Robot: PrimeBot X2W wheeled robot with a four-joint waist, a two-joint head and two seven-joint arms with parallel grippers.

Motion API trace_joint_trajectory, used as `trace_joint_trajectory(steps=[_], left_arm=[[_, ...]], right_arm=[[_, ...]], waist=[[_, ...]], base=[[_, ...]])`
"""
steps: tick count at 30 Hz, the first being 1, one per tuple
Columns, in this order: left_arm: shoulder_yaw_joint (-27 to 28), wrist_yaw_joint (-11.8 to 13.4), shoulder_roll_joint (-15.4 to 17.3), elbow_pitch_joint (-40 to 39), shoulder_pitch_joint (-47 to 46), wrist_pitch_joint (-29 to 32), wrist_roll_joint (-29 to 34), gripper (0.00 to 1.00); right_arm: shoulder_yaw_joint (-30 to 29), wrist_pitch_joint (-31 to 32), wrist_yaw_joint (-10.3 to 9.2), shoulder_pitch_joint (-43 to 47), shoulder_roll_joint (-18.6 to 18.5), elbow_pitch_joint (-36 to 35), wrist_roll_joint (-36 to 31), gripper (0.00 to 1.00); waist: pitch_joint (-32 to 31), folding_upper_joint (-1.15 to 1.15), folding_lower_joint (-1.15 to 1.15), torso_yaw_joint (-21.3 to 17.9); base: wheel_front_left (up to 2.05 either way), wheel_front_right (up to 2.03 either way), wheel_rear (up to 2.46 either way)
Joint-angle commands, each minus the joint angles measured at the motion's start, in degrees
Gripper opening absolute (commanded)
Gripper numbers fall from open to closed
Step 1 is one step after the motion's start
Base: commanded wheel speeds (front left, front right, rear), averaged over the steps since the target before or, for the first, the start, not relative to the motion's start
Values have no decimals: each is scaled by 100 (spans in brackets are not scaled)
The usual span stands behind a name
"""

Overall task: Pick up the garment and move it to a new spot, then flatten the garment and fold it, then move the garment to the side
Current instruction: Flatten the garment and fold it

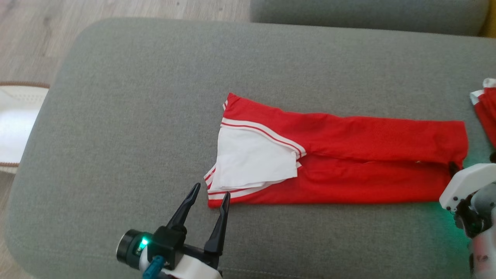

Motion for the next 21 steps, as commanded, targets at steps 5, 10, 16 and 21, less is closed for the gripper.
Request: trace_joint_trajectory(steps=[5, 10, 16, 21], left_arm=[[207, -44, -57, -141, -76, -69, 32, 100], [224, -70, -57, -134, 25, -69, 53, 100], [224, -93, -57, -121, 89, -69, 65, 100], [196, -94, -57, -107, 114, -69, 39, 100]], right_arm=[[417, -203, -5, 59, -403, -425, -21, 0], [545, -173, -5, 115, -775, -784, -55, 0], [600, 141, -5, 138, -1207, -1284, 0, 0], [744, 512, -5, 186, -1342, -1881, 174, 0]], waist=[[-290, 0, 0, -156], [-489, 0, 0, -294], [-604, 0, 0, -357], [-669, 0, 0, -338]], base=[[0, 0, 0], [0, 0, 0], [0, 0, 0], [0, 0, 0]])
